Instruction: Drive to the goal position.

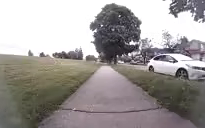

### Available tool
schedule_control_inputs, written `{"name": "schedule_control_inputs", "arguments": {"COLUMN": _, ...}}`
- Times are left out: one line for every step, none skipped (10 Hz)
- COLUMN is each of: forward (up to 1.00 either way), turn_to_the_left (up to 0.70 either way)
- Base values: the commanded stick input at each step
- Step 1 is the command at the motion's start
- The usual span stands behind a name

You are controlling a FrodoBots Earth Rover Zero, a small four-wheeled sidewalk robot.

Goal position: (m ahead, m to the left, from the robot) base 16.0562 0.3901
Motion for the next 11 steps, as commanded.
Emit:
{"name": "schedule_control_inputs", "arguments": {"forward": 0.7, "turn_to_the_left": 0.0}}
{"name": "schedule_control_inputs", "arguments": {"forward": 0.7, "turn_to_the_left": 0.0}}
{"name": "schedule_control_inputs", "arguments": {"forward": 0.7, "turn_to_the_left": 0.0}}
{"name": "schedule_control_inputs", "arguments": {"forward": 0.7, "turn_to_the_left": 0.0}}
{"name": "schedule_control_inputs", "arguments": {"forward": 0.7, "turn_to_the_left": 0.0}}
{"name": "schedule_control_inputs", "arguments": {"forward": 0.7, "turn_to_the_left": 0.0}}
{"name": "schedule_control_inputs", "arguments": {"forward": 0.7, "turn_to_the_left": 0.0}}
{"name": "schedule_control_inputs", "arguments": {"forward": 0.7, "turn_to_the_left": 0.0}}
{"name": "schedule_control_inputs", "arguments": {"forward": 0.7, "turn_to_the_left": 0.0}}
{"name": "schedule_control_inputs", "arguments": {"forward": 0.7, "turn_to_the_left": 0.0}}
{"name": "schedule_control_inputs", "arguments": {"forward": 0.7, "turn_to_the_left": 0.0}}
